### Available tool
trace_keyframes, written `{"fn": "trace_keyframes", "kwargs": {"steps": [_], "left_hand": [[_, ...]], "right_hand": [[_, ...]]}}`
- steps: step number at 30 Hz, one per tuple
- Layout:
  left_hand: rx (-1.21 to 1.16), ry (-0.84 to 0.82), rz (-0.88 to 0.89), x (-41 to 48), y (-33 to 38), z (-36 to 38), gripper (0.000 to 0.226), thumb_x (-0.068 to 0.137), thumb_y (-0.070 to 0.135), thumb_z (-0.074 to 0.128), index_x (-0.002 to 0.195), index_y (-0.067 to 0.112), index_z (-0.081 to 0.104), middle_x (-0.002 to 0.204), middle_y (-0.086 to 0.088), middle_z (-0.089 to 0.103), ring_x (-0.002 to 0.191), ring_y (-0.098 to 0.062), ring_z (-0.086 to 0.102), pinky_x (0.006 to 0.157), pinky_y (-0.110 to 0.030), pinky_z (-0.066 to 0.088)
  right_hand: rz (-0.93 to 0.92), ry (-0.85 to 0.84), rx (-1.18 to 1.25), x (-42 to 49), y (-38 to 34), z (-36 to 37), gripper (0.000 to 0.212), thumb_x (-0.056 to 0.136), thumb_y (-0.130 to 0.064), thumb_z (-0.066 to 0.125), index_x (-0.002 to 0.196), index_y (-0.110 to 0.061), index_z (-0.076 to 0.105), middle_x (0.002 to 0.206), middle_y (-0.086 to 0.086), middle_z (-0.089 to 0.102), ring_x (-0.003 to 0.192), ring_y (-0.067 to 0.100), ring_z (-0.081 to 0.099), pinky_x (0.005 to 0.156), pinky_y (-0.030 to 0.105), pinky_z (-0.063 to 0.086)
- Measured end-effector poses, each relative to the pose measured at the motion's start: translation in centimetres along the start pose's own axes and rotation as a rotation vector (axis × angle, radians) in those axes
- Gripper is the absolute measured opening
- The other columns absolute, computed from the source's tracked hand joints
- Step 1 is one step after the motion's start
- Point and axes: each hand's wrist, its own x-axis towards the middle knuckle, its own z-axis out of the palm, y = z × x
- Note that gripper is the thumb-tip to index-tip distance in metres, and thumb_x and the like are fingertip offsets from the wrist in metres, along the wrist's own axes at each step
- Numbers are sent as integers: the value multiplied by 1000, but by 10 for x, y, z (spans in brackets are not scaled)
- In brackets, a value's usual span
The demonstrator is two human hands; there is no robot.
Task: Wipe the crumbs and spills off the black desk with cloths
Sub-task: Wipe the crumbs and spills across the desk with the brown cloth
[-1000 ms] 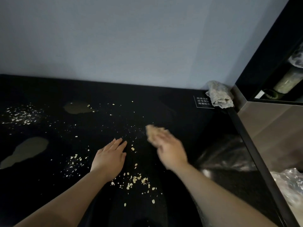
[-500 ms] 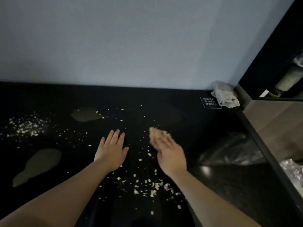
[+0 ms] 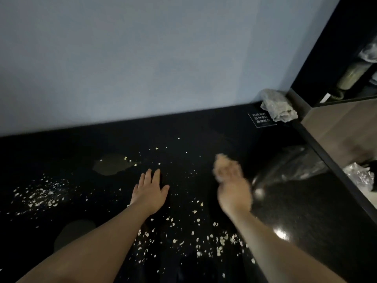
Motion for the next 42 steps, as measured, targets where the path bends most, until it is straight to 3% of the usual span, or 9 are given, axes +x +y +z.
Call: {"fn": "trace_keyframes", "kwargs": {"steps": [5,8,13,20,22,25,29,38,42], "left_hand": [[-34,71,-127,9,15,6,68,95,53,32,150,20,7,158,-5,-3,145,-24,-7,117,-43,5],[-60,94,-141,9,17,5,72,93,56,36,149,20,10,158,-5,0,145,-23,-5,118,-42,6],[33,79,-155,8,19,0,85,89,62,39,150,18,0,157,-4,2,145,-24,2,116,-40,16],[180,128,-55,7,4,-5,79,88,65,35,149,22,8,153,0,14,139,-22,17,114,-39,20],[186,128,-20,7,-1,-6,78,89,64,35,150,23,8,152,1,14,140,-21,15,115,-38,19],[174,99,-2,9,-4,-6,79,90,63,34,150,21,5,155,-1,6,144,-23,4,117,-41,14],[172,28,-14,12,-3,-6,80,90,63,32,150,21,-1,157,-2,-9,144,-29,-7,117,-45,11],[191,17,-11,14,-3,-13,80,89,64,36,150,23,4,158,0,-3,145,-27,-2,114,-44,17],[209,17,-19,14,-2,-13,81,88,64,36,150,23,3,158,0,-3,145,-28,-2,115,-44,18]], "right_hand": [[-648,-158,-47,-2,3,-8,54,84,-17,52,137,-24,44,146,-2,41,137,17,34,108,37,33],[-288,-19,-118,50,57,-20,64,74,-2,51,135,-19,47,134,7,54,125,26,47,101,38,41],[380,-65,-44,102,53,-35,57,95,-17,35,148,-8,17,156,11,17,143,26,12,112,41,22],[-626,-411,-66,42,-28,6,58,96,-20,33,149,-31,12,155,-12,-2,144,10,0,117,33,11],[-730,-282,21,50,-16,-12,59,87,-13,36,144,-25,32,154,-7,23,142,15,22,114,31,21],[-233,42,1,92,34,-22,57,73,-5,41,128,-15,53,131,2,54,118,23,51,98,33,42],[535,5,-25,136,42,-34,55,87,-13,49,139,-3,33,145,18,34,134,34,29,106,45,32],[-755,-400,53,50,-50,-4,48,84,-21,48,132,-29,52,141,-18,40,134,3,31,111,26,18],[-371,77,170,83,15,-12,37,70,-10,56,105,-12,70,106,9,70,96,30,65,93,26,41]]}}
